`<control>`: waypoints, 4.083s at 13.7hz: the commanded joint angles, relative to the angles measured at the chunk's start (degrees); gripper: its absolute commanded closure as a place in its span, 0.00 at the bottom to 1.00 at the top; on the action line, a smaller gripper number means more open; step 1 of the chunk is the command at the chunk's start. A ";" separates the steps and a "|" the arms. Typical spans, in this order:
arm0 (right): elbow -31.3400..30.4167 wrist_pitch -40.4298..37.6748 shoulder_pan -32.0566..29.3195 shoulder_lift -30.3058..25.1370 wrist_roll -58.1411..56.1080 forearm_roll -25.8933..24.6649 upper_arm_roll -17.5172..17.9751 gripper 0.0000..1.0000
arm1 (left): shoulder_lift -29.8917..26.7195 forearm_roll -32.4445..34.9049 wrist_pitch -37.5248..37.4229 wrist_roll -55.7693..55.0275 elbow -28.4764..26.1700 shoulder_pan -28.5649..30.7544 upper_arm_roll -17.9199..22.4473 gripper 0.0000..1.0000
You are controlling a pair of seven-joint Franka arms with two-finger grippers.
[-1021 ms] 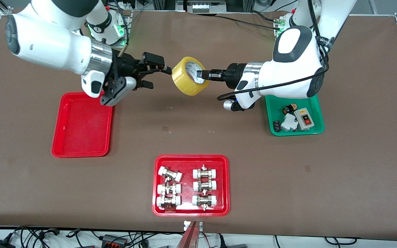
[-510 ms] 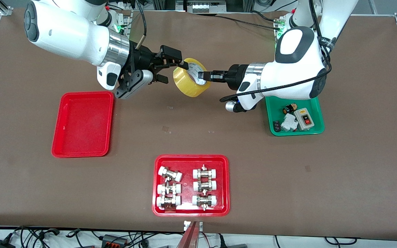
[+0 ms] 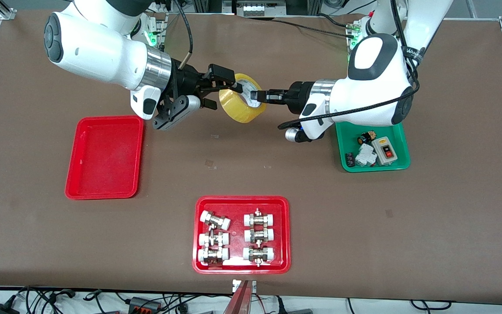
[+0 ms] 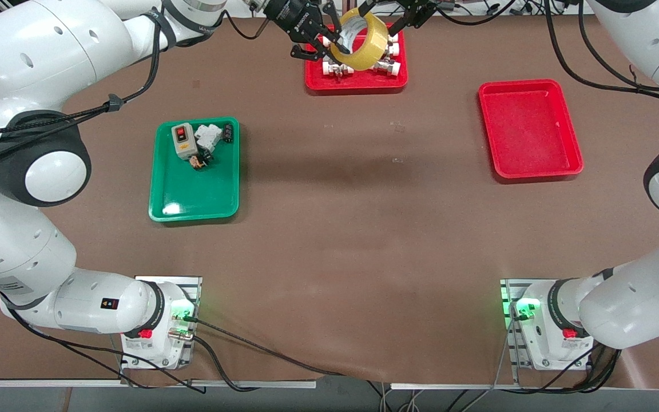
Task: Left arm passes tape to right arm into tray
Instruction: 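Grasp the tape roll with the right gripper beside the left gripper, then open the left gripper and carry the tape with the right gripper to the red tray, then lower the tape into the empty red tray and open the right gripper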
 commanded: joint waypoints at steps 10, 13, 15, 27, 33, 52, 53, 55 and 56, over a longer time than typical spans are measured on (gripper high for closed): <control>1.57 0.77 1.49 0.97 0.01 0.59 -0.59 0.45 | -0.22 -1.21 -0.78 -0.47 1.04 0.26 -0.07 1.00; 1.57 0.77 1.41 0.97 -0.08 0.51 -0.59 0.52 | -0.22 -1.21 -0.78 -0.47 1.04 0.26 -0.07 1.00; 1.57 0.77 1.41 0.97 -0.08 0.42 -0.59 0.54 | -0.22 -1.21 -0.78 -0.47 1.04 0.26 -0.07 1.00; -0.18 -0.19 -1.04 0.97 -3.41 -0.11 -1.29 0.55 | -1.01 5.08 -27.72 0.40 6.30 16.49 0.02 0.00; -4.85 -4.21 -15.61 4.56 -3.51 -3.42 -1.29 0.55 | -3.90 30.12 -42.96 17.23 11.94 25.12 -0.07 0.00; -4.85 -19.53 -47.54 28.12 -31.98 -7.84 -1.29 0.54 | -21.38 54.86 -15.21 34.25 -5.17 7.55 19.18 0.00; -4.85 -19.70 -48.16 28.39 -33.20 -7.84 -1.29 0.52 | -23.31 54.86 -14.32 33.55 -7.81 7.46 19.18 0.00; -4.85 -20.05 -48.69 28.48 -34.18 -8.02 -1.29 0.45 | -25.70 54.86 -13.09 33.45 -11.34 7.46 19.18 0.00; -4.85 -20.06 -48.61 28.57 -34.27 -8.19 -1.29 0.31 | -25.62 54.86 -13.08 33.36 -11.09 7.55 19.18 0.00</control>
